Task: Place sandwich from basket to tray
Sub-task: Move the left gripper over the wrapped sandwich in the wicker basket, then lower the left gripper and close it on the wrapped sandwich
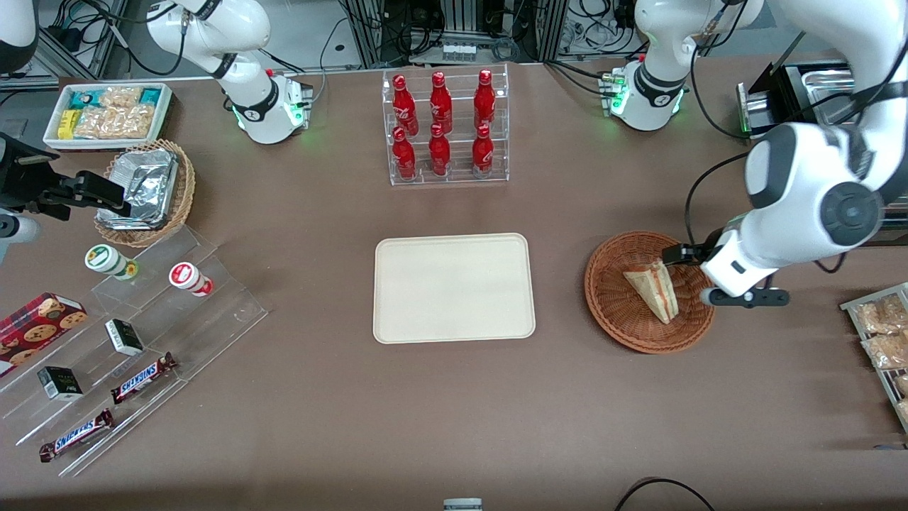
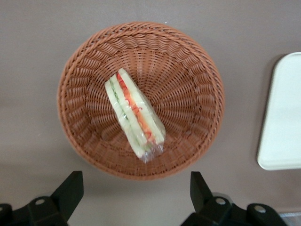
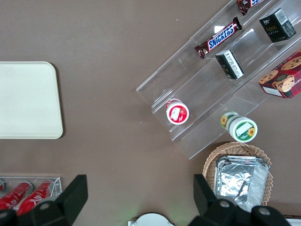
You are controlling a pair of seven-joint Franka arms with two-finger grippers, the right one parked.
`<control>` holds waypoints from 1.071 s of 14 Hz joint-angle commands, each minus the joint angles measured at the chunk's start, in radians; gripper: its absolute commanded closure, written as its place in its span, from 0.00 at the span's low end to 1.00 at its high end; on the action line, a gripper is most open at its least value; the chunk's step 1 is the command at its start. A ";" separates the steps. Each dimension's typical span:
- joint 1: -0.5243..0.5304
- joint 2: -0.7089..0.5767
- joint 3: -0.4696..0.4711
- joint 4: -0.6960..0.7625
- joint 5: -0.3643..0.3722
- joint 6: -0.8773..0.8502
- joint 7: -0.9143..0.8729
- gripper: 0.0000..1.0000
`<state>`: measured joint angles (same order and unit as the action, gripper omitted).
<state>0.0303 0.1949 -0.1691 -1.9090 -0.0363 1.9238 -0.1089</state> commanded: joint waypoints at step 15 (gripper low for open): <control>-0.033 -0.026 -0.010 -0.308 0.137 0.442 -0.772 0.00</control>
<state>-0.0029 0.1887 -0.1794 -2.1959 0.0585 2.3891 -0.8529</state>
